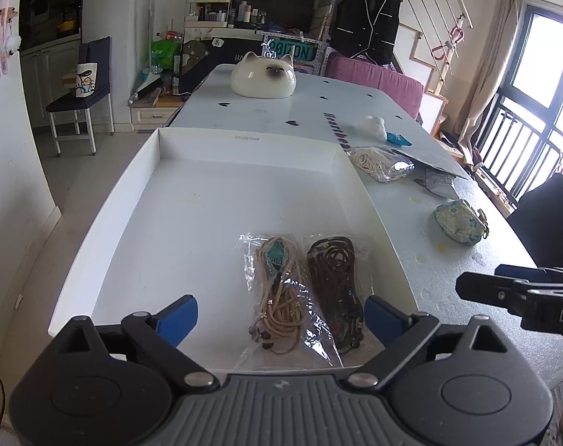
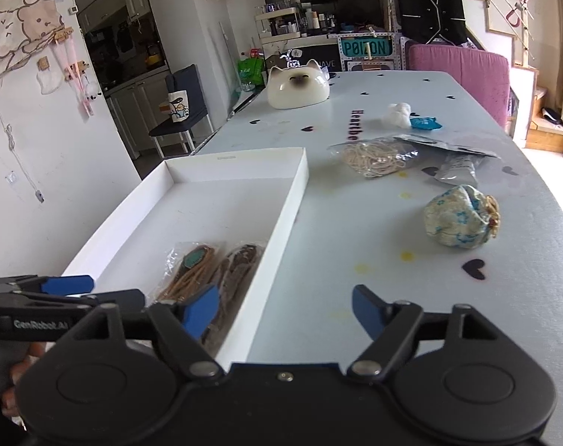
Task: Organize soft objects
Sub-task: 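Move the left tool to the beige cord bag while the right moves to the floral pouch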
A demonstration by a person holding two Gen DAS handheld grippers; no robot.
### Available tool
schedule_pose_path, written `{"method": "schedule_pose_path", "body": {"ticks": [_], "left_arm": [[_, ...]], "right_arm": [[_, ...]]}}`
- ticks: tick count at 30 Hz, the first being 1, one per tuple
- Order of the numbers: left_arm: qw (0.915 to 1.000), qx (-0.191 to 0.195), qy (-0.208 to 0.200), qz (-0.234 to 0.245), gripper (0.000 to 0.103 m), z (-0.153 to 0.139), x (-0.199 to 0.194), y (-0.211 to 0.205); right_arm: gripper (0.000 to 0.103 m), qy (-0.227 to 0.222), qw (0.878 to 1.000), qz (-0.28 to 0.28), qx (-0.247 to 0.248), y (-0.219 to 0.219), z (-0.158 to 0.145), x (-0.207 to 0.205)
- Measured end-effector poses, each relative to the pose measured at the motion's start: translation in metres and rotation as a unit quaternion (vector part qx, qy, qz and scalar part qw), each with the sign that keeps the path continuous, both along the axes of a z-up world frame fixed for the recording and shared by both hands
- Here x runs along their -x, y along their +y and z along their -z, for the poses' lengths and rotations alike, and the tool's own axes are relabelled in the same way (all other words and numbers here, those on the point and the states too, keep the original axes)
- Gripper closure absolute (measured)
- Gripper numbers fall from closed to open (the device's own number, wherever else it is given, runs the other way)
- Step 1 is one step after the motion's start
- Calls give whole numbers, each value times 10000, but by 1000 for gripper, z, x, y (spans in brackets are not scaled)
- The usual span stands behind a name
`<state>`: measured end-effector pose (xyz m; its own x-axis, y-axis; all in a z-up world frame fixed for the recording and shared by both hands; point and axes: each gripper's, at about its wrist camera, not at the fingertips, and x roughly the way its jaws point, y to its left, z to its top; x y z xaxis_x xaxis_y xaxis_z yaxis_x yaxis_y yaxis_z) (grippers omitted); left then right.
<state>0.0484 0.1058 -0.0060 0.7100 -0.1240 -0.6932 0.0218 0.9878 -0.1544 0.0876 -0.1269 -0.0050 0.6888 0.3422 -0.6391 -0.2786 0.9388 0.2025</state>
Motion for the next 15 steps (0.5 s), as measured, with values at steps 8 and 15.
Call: {"method": "schedule_pose_path", "body": {"ticks": [8,15], "left_arm": [[9998,7,-114,-187,0,-4,12,0],[9995,40,-227,-221,0,-8,17,-2]], "right_arm": [[7,-163,9998,83,102,-12,-2,9],[0,-338,9988,214,273,-19,-8,13]]}}
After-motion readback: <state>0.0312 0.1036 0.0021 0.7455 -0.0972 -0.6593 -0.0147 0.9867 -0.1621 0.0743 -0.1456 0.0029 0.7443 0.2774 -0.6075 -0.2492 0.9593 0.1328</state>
